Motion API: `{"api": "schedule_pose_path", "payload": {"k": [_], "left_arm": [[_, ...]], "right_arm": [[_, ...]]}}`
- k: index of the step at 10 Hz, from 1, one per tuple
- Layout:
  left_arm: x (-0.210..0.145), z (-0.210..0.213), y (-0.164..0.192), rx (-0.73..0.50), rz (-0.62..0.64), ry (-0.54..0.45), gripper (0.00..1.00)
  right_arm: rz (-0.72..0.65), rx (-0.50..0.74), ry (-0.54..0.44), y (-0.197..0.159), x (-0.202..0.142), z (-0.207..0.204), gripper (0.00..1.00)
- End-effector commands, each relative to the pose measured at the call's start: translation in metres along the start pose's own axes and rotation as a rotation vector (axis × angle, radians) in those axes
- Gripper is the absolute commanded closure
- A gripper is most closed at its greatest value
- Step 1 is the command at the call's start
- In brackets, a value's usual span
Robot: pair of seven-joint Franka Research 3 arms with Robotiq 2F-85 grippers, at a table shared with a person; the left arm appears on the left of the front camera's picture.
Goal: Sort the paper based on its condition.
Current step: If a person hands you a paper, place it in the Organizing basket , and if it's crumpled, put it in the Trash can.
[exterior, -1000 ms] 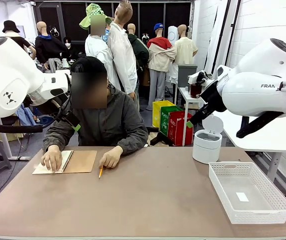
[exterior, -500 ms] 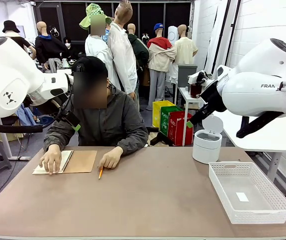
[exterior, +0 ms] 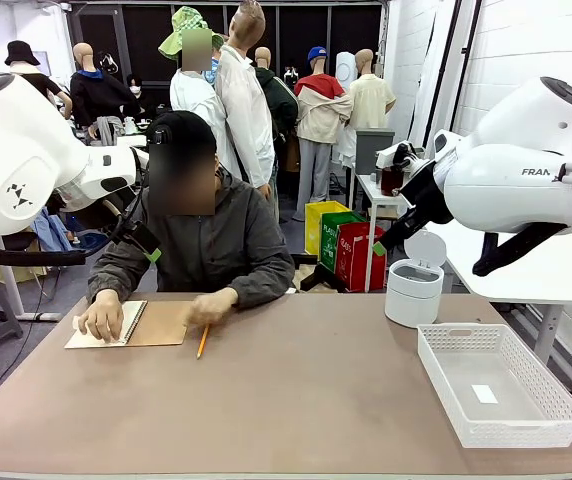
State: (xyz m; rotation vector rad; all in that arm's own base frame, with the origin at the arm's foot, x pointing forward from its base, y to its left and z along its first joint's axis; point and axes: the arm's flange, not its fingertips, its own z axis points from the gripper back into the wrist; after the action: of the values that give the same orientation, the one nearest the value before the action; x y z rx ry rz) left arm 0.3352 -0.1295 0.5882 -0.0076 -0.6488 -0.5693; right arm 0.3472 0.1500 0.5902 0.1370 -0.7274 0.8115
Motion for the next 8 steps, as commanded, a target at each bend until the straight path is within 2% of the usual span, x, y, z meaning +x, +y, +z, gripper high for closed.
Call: {"api": "schedule_pose_path", "payload": {"k": [1, 8], "left_arm": [[0.0017, 0.0008, 0.0005, 0.000, 0.000, 0.002, 0.00], [0.0017, 0.0008, 0.0005, 0.000, 0.000, 0.002, 0.00]], "right_arm": [[0.000, 0.002, 0.000, -0.0002, -0.0001, 0.0000, 0.00], [0.000, 0.002, 0.000, -0.0002, -0.0001, 0.0000, 0.00]]}}
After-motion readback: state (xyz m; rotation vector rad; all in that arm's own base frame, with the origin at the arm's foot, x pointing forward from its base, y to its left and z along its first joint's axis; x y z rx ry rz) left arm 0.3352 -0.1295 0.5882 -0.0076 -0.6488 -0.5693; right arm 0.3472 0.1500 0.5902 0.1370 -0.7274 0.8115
